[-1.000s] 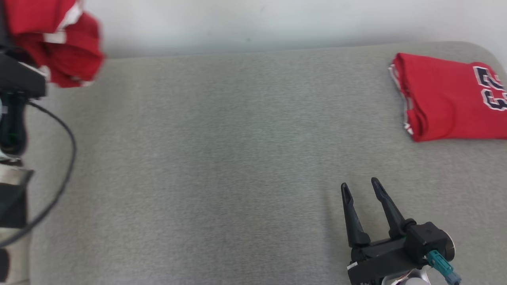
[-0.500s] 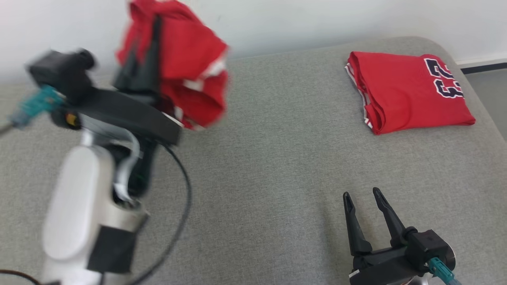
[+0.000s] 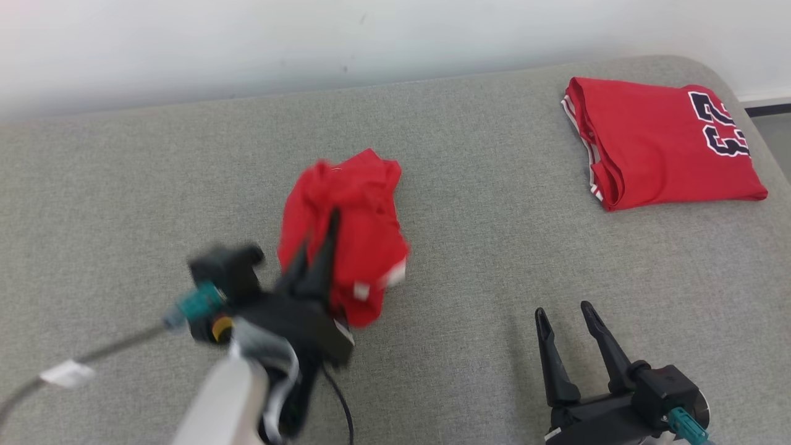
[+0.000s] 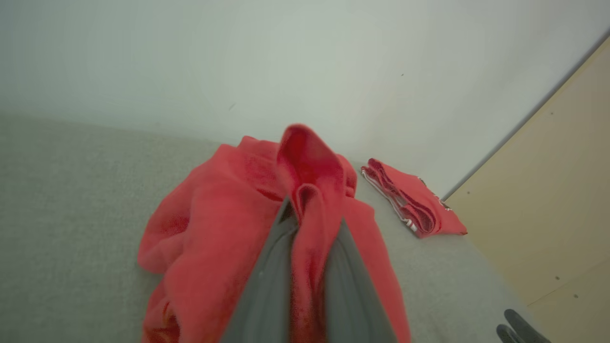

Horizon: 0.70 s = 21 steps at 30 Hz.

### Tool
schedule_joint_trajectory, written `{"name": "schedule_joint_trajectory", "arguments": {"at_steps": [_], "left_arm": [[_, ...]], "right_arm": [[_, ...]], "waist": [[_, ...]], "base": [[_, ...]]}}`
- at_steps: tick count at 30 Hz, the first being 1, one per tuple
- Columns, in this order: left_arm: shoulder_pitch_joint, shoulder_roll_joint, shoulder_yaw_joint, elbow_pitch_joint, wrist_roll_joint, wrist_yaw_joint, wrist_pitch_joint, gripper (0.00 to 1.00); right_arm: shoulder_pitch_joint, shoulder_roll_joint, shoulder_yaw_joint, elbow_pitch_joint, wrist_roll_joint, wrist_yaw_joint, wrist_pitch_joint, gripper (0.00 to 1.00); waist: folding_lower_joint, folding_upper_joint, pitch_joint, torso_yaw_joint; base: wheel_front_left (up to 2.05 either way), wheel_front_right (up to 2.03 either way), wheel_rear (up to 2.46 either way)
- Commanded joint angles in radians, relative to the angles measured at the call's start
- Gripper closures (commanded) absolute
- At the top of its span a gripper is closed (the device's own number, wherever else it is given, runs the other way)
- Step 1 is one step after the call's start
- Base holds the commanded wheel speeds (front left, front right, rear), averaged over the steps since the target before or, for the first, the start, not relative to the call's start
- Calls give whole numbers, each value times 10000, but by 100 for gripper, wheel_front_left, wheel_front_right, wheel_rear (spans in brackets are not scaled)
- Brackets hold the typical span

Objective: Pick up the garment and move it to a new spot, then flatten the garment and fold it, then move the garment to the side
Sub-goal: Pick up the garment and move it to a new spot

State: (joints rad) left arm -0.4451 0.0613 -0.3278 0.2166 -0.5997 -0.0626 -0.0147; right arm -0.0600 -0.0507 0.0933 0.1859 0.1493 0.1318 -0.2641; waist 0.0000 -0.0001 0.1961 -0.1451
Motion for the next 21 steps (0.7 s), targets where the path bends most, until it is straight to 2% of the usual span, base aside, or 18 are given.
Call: {"name": "schedule_joint_trajectory", "arguments": {"at_steps": [1, 8, 9, 10, 16, 21], "left_arm": [[362, -57, -176, 298, 129, -65, -175, 100], [1013, -55, -593, 1537, 160, -171, -720, 100], [1010, -56, -661, 1676, 257, -184, -828, 90], [968, -57, -728, 1792, 333, -204, -943, 0], [604, -73, -786, 1666, 486, -157, -1702, 0], [484, 161, -503, 1029, 858, 179, -2188, 0]], "right_arm": [[-65, 10, 23, 26, 82, -26, -14, 0], [-237, 13, 10, -42, 46, -26, -14, 0], [-255, 13, -23, -67, 37, -26, -14, 0], [-265, 15, -50, -94, 22, -26, -15, 0], [-169, 13, -129, -157, -34, -26, -14, 0], [-154, 15, -139, -216, 2, -26, -14, 0]], "waist": [[0, 1, 49, 5], [0, 1, 138, -6], [0, 1, 145, 18], [0, 1, 145, 50], [0, 1, -28, 341], [0, 1, -194, 521]], "base": [[0, 0, 0], [0, 0, 0], [0, 0, 0], [0, 0, 0], [0, 0, 0], [0, 0, 0]]}}
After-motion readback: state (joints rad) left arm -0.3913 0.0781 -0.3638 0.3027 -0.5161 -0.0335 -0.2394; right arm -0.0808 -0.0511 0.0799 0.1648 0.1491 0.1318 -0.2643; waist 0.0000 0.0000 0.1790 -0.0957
